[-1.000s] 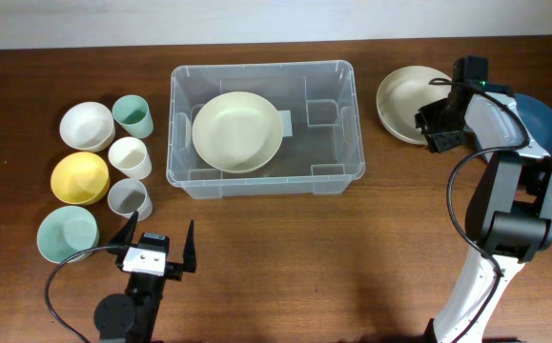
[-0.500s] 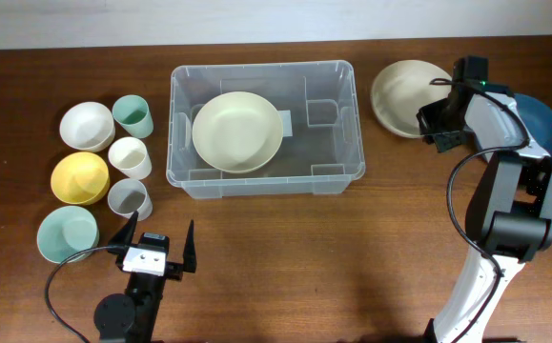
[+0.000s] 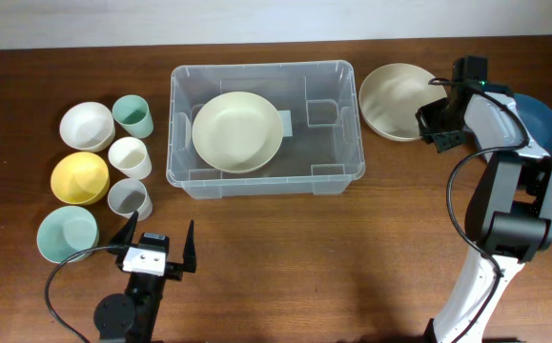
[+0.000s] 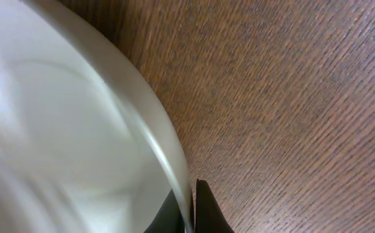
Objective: Pack container
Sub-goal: 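Lift the back cream bowl with the right gripper over the bin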
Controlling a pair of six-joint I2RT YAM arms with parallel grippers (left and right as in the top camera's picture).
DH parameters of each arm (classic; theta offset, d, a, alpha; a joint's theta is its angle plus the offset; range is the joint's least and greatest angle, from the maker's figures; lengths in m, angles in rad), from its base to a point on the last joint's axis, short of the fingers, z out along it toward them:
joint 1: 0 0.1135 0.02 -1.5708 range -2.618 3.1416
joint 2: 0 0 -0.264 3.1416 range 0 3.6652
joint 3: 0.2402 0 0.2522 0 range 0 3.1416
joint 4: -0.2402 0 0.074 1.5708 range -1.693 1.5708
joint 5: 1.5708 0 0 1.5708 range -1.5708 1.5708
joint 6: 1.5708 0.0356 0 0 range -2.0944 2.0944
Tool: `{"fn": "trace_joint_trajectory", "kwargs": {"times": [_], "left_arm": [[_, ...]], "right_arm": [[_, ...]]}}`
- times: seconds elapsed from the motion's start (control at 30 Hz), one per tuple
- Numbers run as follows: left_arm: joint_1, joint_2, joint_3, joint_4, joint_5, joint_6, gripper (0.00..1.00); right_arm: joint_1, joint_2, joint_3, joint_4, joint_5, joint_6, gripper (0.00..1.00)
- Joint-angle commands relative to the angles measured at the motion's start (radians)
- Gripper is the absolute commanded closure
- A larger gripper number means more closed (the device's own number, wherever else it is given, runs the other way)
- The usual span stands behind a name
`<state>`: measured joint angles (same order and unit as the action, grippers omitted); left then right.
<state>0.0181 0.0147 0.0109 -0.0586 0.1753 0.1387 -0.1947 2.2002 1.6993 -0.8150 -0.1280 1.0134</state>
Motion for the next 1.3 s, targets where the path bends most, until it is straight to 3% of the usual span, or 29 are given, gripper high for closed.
{"fn": "trace_joint_trajectory", "kwargs": {"times": [0.0,0.37,0.73,0.9,1.27], "left_arm": [[-0.004,-0.008,-0.002,-0.007,-0.007,0.013,0.00],[-0.004,-0.008,-0.002,-0.007,-0.007,0.013,0.00],[-0.004,-0.008,-0.002,-0.007,-0.007,0.013,0.00],[-0.004,-0.008,-0.002,-0.007,-0.007,0.013,0.00],[-0.004,-0.008,-0.002,-0.007,-0.007,0.013,0.00]], "right_arm": [[-0.004,-0.098,0.037,-0.003,0.013,-0.010,0.96],[-0.004,-0.363,0.048,0.002,0.001,-0.038,0.96],[0.026,-0.567,0.048,0.090,-0.273,-0.098,0.96],[0.150,-0.570,0.047,0.084,-0.346,-0.150,0.96],[0.499,-0.486,0.042,0.065,-0.188,-0.153,0.96]]}}
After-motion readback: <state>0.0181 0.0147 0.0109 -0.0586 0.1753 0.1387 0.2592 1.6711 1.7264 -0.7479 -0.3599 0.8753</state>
